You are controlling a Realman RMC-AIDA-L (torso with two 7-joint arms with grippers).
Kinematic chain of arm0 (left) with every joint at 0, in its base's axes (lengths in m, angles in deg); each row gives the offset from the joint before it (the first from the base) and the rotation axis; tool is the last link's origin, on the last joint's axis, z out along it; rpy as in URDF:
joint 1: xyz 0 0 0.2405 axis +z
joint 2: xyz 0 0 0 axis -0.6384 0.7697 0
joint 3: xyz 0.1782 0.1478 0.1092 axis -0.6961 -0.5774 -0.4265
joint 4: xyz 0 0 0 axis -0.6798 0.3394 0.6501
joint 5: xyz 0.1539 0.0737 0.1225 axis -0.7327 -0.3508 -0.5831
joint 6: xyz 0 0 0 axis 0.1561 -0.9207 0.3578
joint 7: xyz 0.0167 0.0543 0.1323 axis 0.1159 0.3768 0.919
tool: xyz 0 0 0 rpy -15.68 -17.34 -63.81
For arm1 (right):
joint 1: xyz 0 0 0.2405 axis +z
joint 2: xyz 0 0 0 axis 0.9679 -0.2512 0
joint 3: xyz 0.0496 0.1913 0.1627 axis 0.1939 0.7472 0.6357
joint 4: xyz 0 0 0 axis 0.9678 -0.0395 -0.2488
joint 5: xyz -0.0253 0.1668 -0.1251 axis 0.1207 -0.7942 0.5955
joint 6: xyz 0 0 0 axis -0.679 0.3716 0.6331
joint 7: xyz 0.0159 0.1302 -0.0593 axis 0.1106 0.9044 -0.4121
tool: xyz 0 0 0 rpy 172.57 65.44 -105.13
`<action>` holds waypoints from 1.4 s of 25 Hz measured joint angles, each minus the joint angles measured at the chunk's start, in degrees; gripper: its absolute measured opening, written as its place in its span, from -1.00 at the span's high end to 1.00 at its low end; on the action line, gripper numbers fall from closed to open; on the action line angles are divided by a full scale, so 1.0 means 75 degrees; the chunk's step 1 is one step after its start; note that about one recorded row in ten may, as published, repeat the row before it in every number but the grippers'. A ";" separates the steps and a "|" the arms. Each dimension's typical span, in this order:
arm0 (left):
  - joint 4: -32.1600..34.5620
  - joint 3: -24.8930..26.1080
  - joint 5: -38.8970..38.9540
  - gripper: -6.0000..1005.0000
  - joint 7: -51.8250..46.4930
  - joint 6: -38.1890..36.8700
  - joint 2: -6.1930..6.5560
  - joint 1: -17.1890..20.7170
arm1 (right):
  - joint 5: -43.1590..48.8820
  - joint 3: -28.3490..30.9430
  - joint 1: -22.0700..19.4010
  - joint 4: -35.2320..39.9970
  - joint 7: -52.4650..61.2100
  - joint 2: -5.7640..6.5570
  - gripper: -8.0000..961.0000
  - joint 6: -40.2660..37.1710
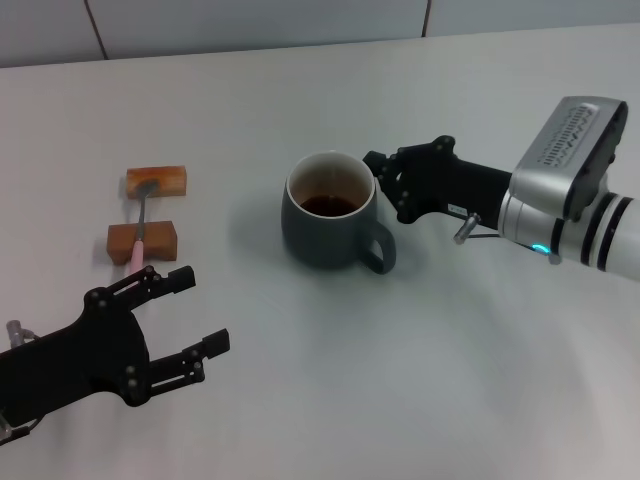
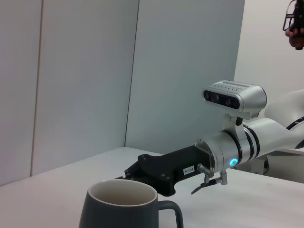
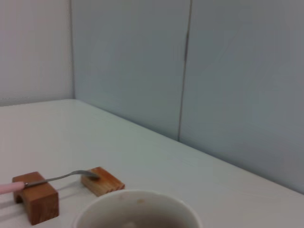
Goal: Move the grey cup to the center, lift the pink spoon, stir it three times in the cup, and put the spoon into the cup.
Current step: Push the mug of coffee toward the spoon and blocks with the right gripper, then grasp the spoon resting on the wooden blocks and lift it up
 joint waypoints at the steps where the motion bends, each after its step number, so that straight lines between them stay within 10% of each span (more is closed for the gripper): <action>1: 0.0000 0.0000 0.0009 -0.62 0.0001 0.0000 0.0000 0.0006 | -0.0044 0.0038 -0.0055 0.0070 -0.0001 -0.0001 0.98 -0.0017; 10: -0.0116 0.0073 0.0063 -0.62 0.0083 0.0003 -0.0001 0.0060 | -0.0283 -0.0156 -0.1989 0.2216 0.0721 0.0105 0.94 -0.2600; 19: -0.0598 0.0494 0.0076 -0.62 0.0192 0.0028 0.0001 0.0063 | 0.2149 -0.0436 -0.3385 0.4945 0.3065 0.0067 0.86 -0.4814; 35: -0.3129 0.3199 0.0097 -0.62 -0.0138 0.0084 0.0006 0.0356 | 0.2454 -0.0362 -0.3468 0.5330 0.3341 0.0083 -0.52 -0.4950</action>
